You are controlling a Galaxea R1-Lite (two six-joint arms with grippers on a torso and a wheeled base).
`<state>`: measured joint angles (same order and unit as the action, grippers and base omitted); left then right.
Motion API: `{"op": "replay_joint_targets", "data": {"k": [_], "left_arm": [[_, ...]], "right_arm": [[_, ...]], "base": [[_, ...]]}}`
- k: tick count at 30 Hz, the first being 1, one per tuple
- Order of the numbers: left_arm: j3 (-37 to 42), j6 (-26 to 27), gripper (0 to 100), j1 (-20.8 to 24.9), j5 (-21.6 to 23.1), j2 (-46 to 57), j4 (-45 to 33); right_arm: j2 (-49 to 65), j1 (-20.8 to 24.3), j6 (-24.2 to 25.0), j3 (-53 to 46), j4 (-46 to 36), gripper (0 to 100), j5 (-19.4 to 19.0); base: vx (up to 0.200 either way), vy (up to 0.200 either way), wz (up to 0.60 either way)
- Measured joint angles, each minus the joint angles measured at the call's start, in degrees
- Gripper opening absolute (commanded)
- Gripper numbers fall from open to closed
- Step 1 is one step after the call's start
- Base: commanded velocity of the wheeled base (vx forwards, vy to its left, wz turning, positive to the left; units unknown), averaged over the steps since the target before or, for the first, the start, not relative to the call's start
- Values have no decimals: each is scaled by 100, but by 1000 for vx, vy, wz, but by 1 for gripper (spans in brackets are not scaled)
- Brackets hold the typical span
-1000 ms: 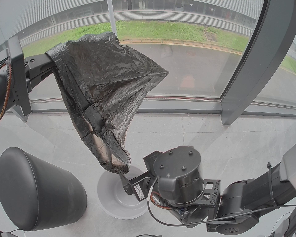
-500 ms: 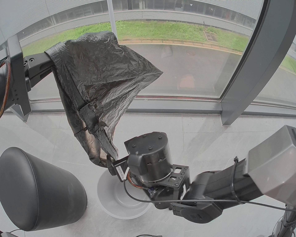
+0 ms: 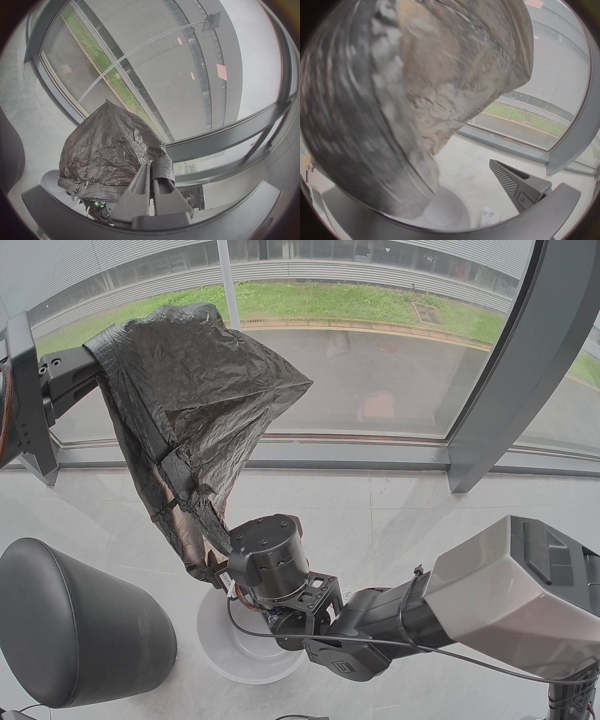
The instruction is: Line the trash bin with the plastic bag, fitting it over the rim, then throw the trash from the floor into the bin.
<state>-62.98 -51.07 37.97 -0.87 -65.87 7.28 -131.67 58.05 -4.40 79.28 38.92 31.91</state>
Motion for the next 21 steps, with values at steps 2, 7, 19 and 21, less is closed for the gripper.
{"op": "replay_joint_targets", "data": {"k": [2, 7, 19, 21], "left_arm": [[2, -4, 0, 0, 0, 11, -2], [9, -15, 0, 0, 77, 24, 0], [154, -20, 0, -55, 157, 32, 29], [256, -9, 0, -118, 162, 32, 41]], "right_arm": [[-68, -41, -5, 13, 5, 100, 13], [-204, -119, -22, 30, 238, 0, 18], [-210, -61, -11, -480, 473, 0, 93], [-129, 2, -20, -806, 547, 0, 43]], "base": [[0, 0, 0], [0, 0, 0], [0, 0, 0], [0, 0, 0]]}}
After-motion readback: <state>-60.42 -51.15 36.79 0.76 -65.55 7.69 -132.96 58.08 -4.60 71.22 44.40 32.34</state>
